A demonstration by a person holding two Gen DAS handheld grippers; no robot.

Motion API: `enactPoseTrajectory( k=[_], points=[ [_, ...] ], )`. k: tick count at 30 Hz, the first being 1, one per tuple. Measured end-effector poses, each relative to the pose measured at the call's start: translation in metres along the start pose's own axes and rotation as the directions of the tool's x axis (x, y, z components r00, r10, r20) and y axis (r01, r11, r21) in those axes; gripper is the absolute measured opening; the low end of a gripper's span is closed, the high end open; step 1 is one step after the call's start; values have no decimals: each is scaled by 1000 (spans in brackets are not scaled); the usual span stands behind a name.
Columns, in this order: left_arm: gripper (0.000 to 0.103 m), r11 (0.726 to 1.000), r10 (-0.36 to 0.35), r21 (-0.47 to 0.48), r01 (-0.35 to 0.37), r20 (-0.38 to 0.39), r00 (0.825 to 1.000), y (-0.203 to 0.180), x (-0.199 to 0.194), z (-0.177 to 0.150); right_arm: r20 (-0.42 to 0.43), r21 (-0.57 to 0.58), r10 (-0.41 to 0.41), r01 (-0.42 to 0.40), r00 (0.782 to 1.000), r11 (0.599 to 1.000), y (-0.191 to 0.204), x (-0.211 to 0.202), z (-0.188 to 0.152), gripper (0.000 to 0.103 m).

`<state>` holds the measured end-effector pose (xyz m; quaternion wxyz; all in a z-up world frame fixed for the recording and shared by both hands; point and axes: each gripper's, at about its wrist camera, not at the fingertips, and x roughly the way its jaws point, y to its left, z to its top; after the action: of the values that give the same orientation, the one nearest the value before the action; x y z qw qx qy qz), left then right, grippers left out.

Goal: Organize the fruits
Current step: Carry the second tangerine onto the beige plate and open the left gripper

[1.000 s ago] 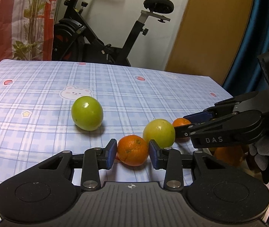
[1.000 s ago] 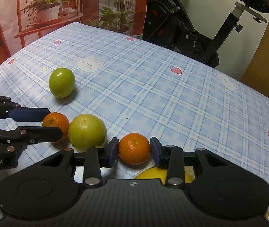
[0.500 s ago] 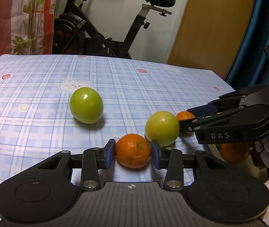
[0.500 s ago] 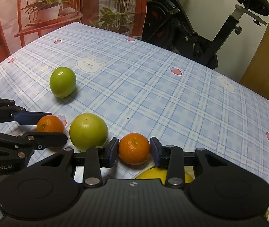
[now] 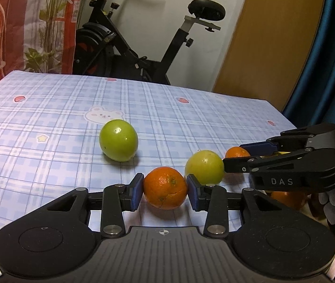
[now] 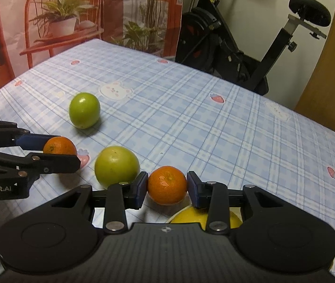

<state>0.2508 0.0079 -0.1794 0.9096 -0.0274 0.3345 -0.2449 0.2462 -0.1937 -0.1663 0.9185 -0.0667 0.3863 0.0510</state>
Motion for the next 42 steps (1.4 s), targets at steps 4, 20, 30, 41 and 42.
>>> enactPoseTrajectory(
  k=[4, 20, 30, 41, 42],
  points=[
    [42, 1000, 7, 17, -7, 3, 1000, -5, -5, 0, 36, 8, 0, -1, 999, 1000, 1, -10, -3, 38],
    [42, 993, -56, 98, 59, -29, 998, -42, -29, -2, 202, 114, -2, -21, 979, 993, -9, -87, -52, 38],
    [42, 968, -149, 188, 167, -104, 983, -92, -22, -10, 218, 186, -40, -2, 975, 983, -21, -121, -108, 38],
    [42, 927, -138, 325, 186, -164, 977, -136, -8, -22, 214, 243, -25, -29, 976, 970, -31, -122, -136, 38],
    [42, 926, -138, 327, 187, -168, 976, -138, -6, -23, 212, 238, -23, -29, 977, 971, -31, -120, -137, 38]
  ],
)
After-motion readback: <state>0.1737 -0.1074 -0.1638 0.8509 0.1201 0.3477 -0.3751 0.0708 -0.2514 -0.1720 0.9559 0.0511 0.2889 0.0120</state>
